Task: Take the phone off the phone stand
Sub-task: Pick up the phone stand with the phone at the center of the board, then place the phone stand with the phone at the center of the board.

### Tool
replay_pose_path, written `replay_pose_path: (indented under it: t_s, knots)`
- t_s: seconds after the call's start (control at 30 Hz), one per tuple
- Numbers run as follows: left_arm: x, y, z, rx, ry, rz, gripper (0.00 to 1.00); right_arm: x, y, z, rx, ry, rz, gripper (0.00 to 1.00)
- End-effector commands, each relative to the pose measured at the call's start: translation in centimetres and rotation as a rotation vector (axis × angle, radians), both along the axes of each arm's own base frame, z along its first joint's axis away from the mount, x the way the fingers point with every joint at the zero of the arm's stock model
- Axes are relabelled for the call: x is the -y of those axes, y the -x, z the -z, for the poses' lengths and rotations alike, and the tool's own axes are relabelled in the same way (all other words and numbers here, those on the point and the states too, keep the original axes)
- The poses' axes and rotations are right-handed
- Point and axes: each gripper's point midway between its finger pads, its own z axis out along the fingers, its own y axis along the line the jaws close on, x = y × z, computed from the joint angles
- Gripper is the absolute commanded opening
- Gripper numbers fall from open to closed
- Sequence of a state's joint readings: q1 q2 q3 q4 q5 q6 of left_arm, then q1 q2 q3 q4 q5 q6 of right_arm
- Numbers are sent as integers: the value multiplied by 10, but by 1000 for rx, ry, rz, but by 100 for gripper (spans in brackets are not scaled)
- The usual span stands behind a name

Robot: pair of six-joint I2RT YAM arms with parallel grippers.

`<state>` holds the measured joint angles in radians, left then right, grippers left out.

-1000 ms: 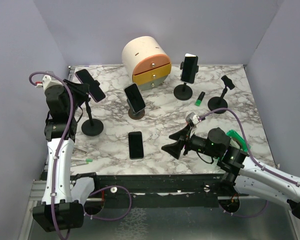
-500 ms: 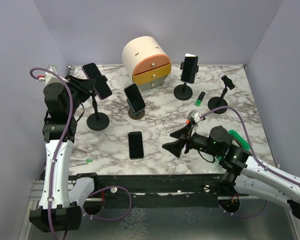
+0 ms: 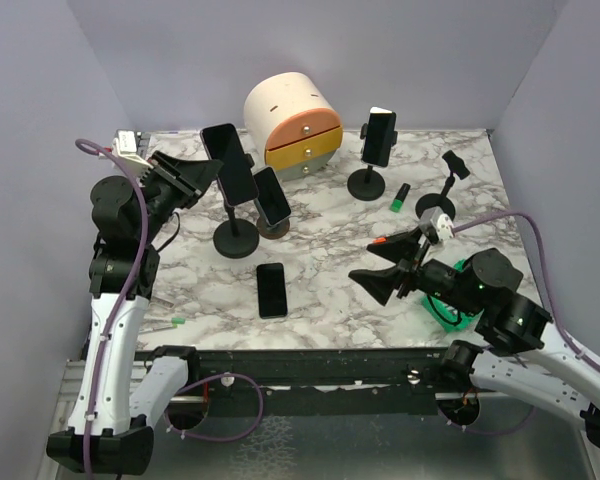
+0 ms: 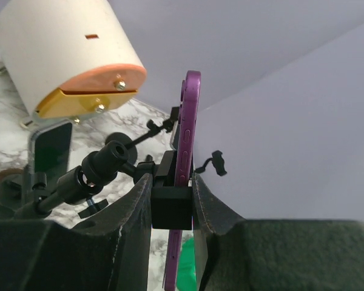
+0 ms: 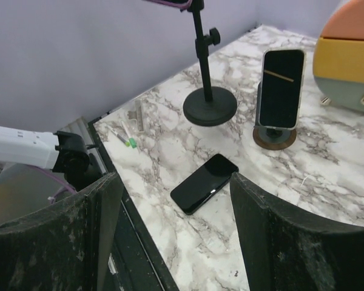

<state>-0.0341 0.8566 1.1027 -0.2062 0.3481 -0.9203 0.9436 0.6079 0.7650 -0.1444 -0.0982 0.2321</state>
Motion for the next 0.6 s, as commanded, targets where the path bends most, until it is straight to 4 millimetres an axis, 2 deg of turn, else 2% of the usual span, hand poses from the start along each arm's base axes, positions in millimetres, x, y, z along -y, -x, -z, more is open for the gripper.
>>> replay_pose_path:
  t_s: [0.0, 0.23, 0.37, 0.57]
  knots:
    - [23, 27, -59, 210, 90, 125, 0, 21, 0, -7, 32, 51, 63, 77]
    - [47, 29, -49, 194, 146, 217, 0, 40, -4, -14, 59, 48, 135, 77]
    - [76, 28, -42, 183, 171, 302, 0, 44, -4, -15, 63, 46, 150, 77]
    - [121, 29, -41, 198, 157, 395, 0, 51, -3, -16, 62, 48, 173, 77]
